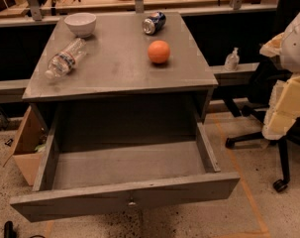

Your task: Place orange into top drawer

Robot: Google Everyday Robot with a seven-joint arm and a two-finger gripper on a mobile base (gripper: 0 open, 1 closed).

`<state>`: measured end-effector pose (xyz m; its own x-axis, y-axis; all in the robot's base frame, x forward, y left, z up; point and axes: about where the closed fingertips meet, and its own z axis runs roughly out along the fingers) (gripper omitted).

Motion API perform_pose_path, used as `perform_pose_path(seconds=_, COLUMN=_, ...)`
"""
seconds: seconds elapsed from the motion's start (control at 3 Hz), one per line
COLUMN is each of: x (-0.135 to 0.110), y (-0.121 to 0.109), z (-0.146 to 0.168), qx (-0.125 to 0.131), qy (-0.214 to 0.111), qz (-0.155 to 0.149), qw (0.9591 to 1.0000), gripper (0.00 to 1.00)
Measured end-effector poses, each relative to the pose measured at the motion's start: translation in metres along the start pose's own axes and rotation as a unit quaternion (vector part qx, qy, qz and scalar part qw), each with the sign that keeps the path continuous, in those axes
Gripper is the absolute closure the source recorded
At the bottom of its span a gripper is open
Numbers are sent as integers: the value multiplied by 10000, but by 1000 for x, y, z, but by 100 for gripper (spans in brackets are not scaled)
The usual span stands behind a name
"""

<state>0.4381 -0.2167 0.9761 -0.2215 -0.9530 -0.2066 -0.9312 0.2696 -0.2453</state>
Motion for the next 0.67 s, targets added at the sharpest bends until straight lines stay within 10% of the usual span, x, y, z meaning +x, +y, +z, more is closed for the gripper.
perform_pose_path(seconds=0.67, x=-3, y=-20, z=11, qx=120, qy=-424, qz=261, qw=9987, gripper=0)
